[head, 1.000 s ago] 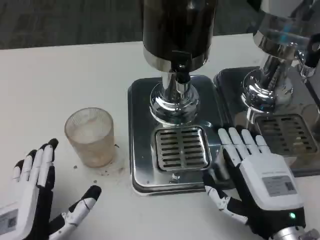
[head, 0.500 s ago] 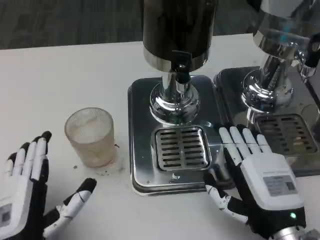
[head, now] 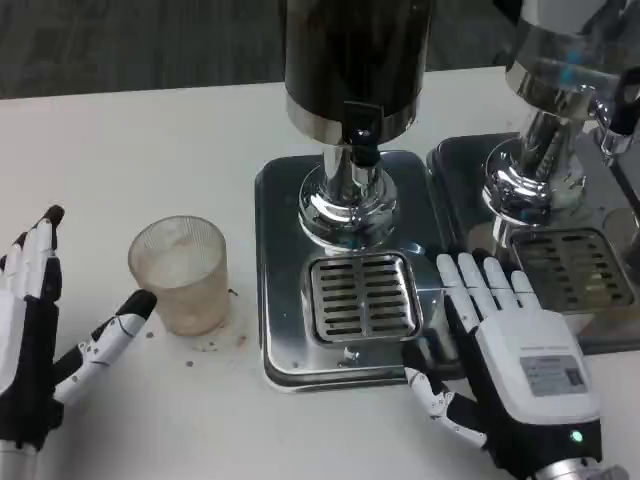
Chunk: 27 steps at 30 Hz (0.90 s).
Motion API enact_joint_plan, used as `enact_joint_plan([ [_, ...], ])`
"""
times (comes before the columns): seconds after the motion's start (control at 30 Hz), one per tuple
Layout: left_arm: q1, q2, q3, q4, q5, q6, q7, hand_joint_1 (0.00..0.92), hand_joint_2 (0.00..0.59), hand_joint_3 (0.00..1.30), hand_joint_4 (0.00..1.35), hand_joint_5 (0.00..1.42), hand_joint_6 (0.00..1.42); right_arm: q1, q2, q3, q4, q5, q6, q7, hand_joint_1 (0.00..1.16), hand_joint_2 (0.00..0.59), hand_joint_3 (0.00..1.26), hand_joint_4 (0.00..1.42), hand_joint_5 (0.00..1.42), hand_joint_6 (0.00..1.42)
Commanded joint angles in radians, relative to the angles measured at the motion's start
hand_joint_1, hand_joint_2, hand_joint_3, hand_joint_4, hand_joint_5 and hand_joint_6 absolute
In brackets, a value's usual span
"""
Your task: Grasp the cup under the faucet to collect the drink, then remove the cup.
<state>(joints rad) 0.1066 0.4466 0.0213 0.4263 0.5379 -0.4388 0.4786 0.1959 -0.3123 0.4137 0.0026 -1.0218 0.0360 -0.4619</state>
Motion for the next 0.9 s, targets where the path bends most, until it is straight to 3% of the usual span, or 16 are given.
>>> enact_joint_plan([
  [0.03, -0.08, 0.002, -0.008, 0.172, -0.064, -0.1, -0.014, 0.0, 0.077, 0.0, 0.0, 0.0, 0.0, -0.003, 0.014, 0.003, 0.014, 0.0, 0.007, -0.024, 0.23, 0.448, 0.0, 0.0, 0.0, 0.0],
  [0.2, -0.16, 0.016, -0.048, 0.312, -0.033, -0.163, 0.02, 0.0, 0.041, 0.0, 0.0, 0.0, 0.0, -0.01, 0.014, 0.003, 0.022, -0.003, 0.005, -0.025, 0.23, 0.448, 0.0, 0.0, 0.0, 0.0],
  [0.43, -0.308, 0.023, -0.119, 0.524, -0.045, -0.255, -0.045, 0.0, 0.025, 0.0, 0.0, 0.0, 0.0, -0.016, 0.017, 0.005, 0.025, -0.008, 0.014, -0.014, 0.22, 0.452, 0.0, 0.0, 0.0, 0.01],
  [0.6, -0.345, 0.021, -0.151, 0.579, -0.042, -0.272, -0.036, 0.001, 0.009, 0.0, 0.0, 0.0, 0.0, -0.004, 0.029, 0.003, 0.015, -0.012, 0.032, -0.018, 0.22, 0.456, 0.0, 0.0, 0.0, 0.01],
  [0.73, -0.363, 0.018, -0.174, 0.601, -0.036, -0.266, -0.025, 0.079, 0.027, 0.0, 0.0, 0.0, 0.0, 0.001, 0.037, 0.006, 0.012, -0.017, 0.047, -0.017, 0.22, 0.467, 0.0, 0.0, 0.0, 0.03],
  [0.9, -0.375, 0.016, -0.195, 0.611, -0.025, -0.266, -0.016, 0.087, 0.026, 0.0, 0.0, 0.0, 0.0, -0.003, 0.039, 0.008, 0.01, -0.019, 0.055, -0.017, 0.23, 0.468, 0.0, 0.0, 0.0, 0.03],
])
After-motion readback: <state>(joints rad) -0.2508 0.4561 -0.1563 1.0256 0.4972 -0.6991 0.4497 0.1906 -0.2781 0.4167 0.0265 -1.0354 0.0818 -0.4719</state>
